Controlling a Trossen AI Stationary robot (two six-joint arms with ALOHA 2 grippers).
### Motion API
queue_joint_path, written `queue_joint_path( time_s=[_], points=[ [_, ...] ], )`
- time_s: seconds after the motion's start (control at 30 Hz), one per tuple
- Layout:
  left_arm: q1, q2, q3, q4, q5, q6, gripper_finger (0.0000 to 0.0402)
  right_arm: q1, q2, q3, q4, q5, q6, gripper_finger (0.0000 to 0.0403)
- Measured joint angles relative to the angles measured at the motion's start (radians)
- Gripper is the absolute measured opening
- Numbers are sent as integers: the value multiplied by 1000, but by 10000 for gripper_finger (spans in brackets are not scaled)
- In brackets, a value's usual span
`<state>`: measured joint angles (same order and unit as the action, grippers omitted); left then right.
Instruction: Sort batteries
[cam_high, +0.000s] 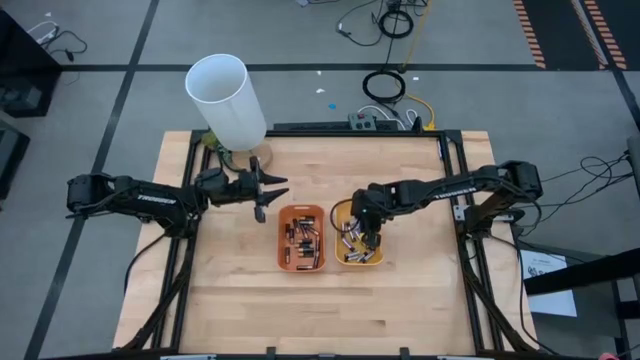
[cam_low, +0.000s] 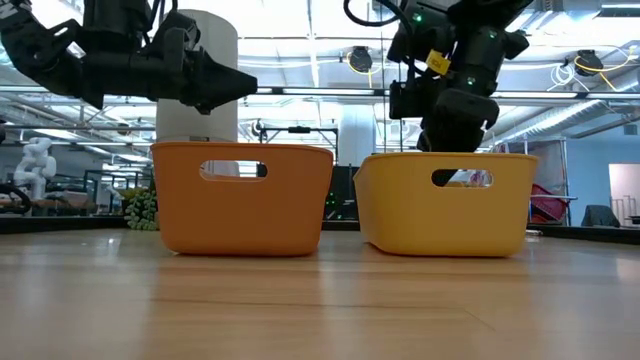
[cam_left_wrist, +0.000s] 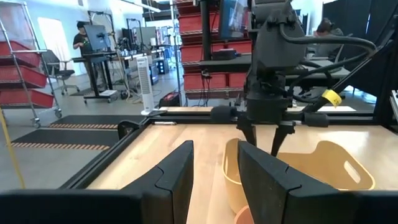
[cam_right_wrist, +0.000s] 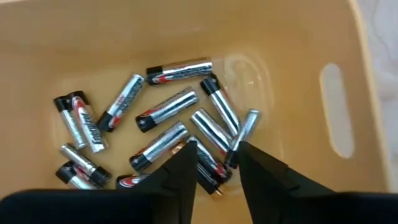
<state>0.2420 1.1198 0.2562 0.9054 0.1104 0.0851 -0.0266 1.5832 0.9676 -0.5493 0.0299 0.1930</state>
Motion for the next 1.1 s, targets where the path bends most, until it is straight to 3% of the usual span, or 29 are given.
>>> queue_joint_path(
  time_s=[0.17, 0.37, 0.6, 0.73, 0.8, 0.87, 1.0, 1.1],
  points=[
    [0, 0, 0, -3, 0, 0, 135, -42, -15, 85, -156, 13, -73, 130],
    [0, 0, 0, -3, 0, 0, 135, -143, -27, 280, -464, 192, -220, 141],
    [0, 0, 0, -2, 0, 0, 135, -446, -24, 312, -669, 232, -371, 141],
    [0, 0, 0, 0, 0, 0, 135, -612, -10, 286, -608, 277, -484, 141],
    [0, 0, 0, -1, 0, 0, 135, -657, 1, 285, -543, 287, -621, 141],
    [0, 0, 0, 0, 0, 0, 135, -686, 7, 285, -458, 283, -771, 141],
    [0, 0, 0, -2, 0, 0, 135, -709, 8, 286, -281, 307, -807, 137],
    [0, 0, 0, -5, 0, 0, 135, -727, 31, 286, -270, 337, -920, 136]
  ],
)
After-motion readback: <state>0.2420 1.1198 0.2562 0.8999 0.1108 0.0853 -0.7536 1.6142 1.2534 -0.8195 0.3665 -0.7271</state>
